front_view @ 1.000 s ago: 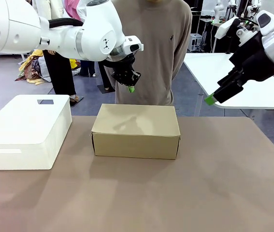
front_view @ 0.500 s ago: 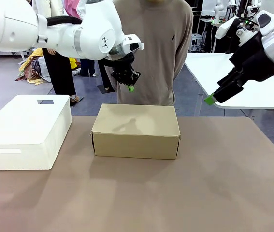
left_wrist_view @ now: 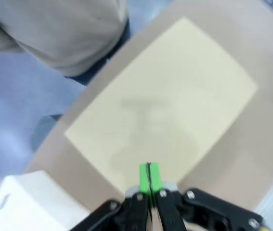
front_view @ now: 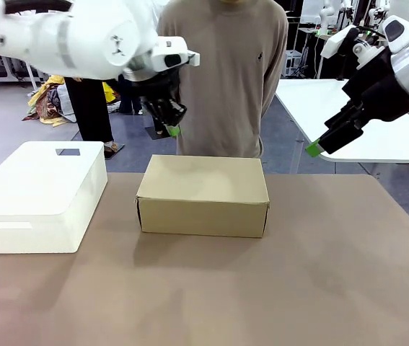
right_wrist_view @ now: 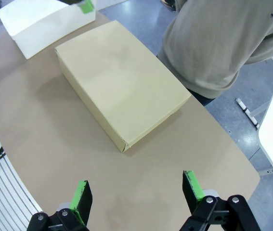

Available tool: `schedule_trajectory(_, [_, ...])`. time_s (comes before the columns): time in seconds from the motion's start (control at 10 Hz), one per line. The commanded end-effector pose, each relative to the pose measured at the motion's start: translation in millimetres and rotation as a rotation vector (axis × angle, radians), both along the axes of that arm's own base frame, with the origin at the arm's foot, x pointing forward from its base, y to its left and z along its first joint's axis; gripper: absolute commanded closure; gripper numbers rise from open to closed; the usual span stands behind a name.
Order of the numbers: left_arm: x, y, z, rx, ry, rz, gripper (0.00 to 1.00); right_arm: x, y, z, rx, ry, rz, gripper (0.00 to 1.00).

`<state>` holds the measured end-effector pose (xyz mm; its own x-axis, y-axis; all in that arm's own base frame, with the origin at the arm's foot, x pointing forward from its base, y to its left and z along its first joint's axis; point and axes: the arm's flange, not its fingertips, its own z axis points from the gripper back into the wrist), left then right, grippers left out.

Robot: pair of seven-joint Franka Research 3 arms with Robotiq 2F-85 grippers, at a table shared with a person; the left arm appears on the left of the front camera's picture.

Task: Pack the shoes into the box.
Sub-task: Press down on the lid of the Shoes Box.

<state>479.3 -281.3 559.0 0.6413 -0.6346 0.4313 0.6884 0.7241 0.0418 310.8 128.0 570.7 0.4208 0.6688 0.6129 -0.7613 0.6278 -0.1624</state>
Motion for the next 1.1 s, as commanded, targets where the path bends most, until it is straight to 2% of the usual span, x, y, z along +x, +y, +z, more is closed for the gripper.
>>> schedule_trajectory(0.0, [-37,49,3,-0.048,-0.016,-0.076,1.00,-1,1,-1,-0.005,0.006,-0.021,0.00])
schedule_trajectory(0.1, [-49,62,5,-0.068,-0.011,-0.105,1.00,-1,1,-1,-0.005,0.006,-0.021,0.00])
schedule_trajectory(0.4, [-70,72,6,-0.038,-0.010,-0.191,0.44,-1,1,-1,-0.005,0.006,-0.021,0.00])
schedule_trajectory(0.6, [-75,70,-2,-0.006,-0.013,-0.207,0.06,-1,1,-1,-0.005,0.006,-0.021,0.00])
schedule_trajectory(0.7, [-71,68,-6,-0.005,-0.014,-0.211,0.00,-1,1,-1,-0.005,0.006,-0.021,0.00])
schedule_trajectory(1.0, [-75,78,-26,-0.018,-0.032,-0.193,0.00,-1,1,-1,-0.005,0.006,-0.021,0.00])
